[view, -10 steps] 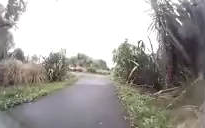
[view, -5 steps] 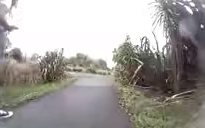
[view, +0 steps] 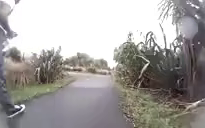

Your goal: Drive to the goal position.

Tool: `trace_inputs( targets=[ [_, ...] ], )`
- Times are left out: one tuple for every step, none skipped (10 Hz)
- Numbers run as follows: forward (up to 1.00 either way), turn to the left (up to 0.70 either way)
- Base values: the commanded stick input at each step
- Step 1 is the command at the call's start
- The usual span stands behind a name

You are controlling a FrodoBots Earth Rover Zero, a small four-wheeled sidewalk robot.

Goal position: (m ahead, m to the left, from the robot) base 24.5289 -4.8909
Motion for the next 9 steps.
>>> trace_inputs(
  targets=[
    [0.85,0.00],
    [0.85,0.00],
    [0.85,0.00],
    [0.85,0.00],
    [0.85,0.00],
    [0.85,0.00],
    [0.85,0.00],
    [0.85,0.00],
    [0.85,0.00]
  ],
)
